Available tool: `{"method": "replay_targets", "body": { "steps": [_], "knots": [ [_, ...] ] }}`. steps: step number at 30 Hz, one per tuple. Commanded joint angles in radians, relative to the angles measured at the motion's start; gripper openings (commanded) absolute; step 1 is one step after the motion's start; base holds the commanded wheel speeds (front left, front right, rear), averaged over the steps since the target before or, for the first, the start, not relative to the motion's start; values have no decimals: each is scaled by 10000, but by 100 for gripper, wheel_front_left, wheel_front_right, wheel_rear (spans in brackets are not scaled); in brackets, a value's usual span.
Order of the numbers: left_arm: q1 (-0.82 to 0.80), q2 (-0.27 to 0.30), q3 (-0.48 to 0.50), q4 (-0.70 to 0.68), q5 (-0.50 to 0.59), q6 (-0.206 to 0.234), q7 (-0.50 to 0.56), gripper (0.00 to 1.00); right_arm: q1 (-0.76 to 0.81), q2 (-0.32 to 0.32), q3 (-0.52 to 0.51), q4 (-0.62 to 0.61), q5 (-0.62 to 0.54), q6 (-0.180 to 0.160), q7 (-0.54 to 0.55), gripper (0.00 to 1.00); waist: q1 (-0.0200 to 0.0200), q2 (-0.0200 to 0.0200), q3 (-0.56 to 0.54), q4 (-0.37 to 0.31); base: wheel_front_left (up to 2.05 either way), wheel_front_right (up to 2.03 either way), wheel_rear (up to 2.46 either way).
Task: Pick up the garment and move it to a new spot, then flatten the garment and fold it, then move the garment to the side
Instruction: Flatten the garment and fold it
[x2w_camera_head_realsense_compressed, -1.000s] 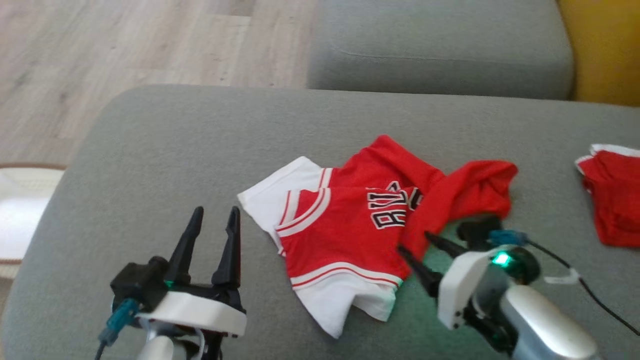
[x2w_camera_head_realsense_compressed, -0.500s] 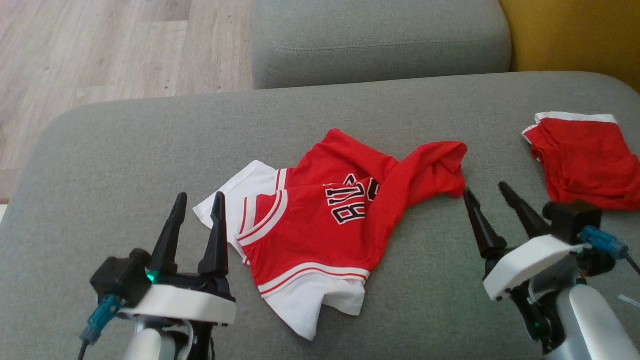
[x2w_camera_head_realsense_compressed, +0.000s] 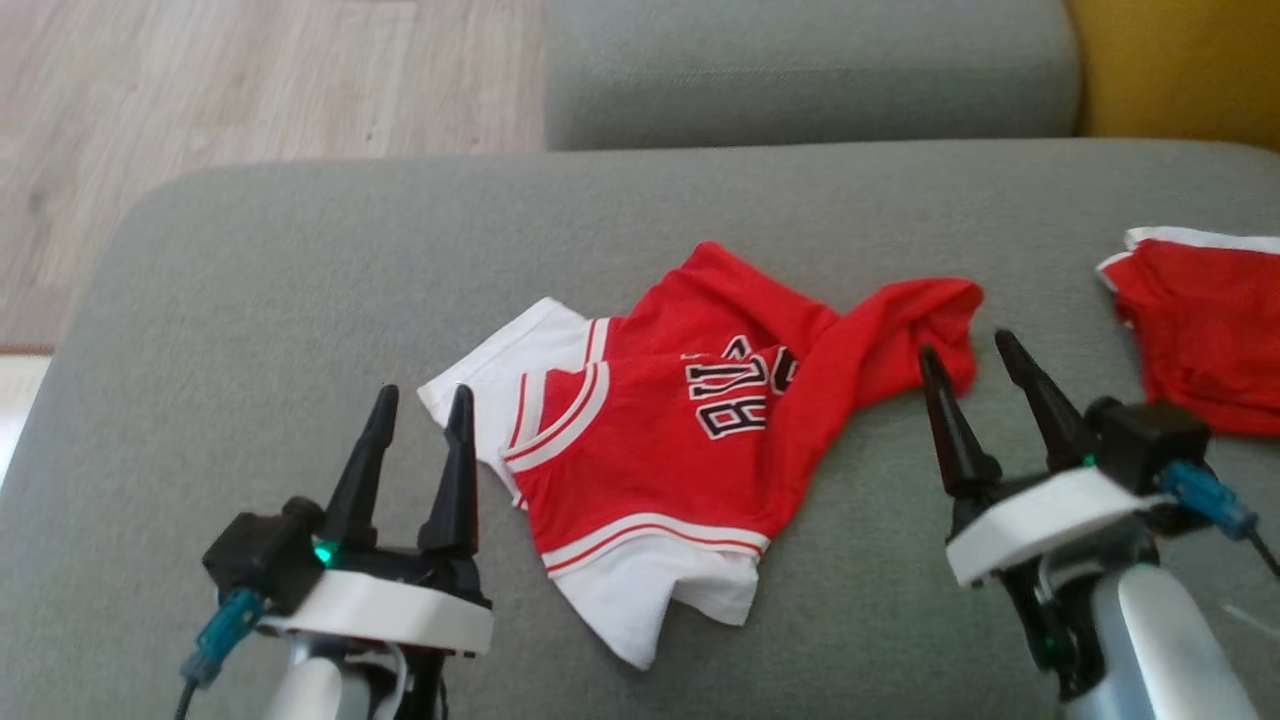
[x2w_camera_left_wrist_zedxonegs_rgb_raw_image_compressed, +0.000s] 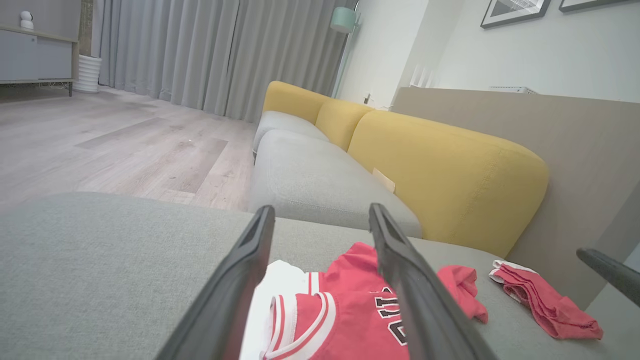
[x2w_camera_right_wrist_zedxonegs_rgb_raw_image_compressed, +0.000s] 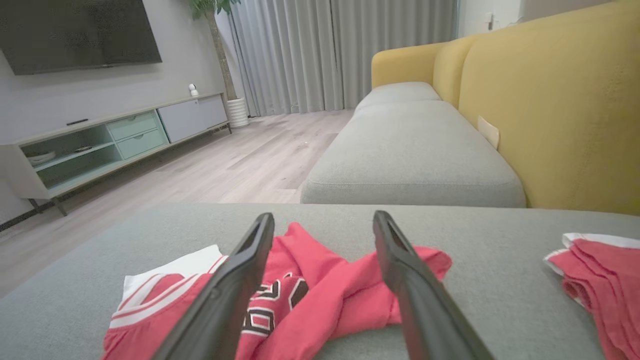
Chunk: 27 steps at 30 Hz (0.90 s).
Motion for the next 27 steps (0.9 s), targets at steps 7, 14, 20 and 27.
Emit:
{"method": "replay_targets", "body": {
  "steps": [7, 14, 20, 27],
  "knots": [
    [-1099, 14, -179, -231, -126, -79, -51, 100, -2419, -675, 912, 399, -38, -9, 324, 100, 0, 0, 1027, 1210, 0, 0, 0],
    [-1576, 14, -554, -150, -437, -81, -51, 100, -4721, -1631, 2782, 2369, 739, -9, 1364, 100, 0, 0, 1808, 2470, 0, 0, 0],
    [-1867, 14, -1013, -119, -830, 7, -51, 100, -6599, -2337, 5065, 4068, 2440, -9, 2421, 100, 0, 0, 2284, 3476, 0, 0, 0],
    [-2008, 14, -1455, -95, -1150, 125, -51, 100, -7912, -3224, 7319, 5548, 4305, -9, 3286, 100, 0, 0, 2551, 4344, 0, 0, 0]
  ]
}}
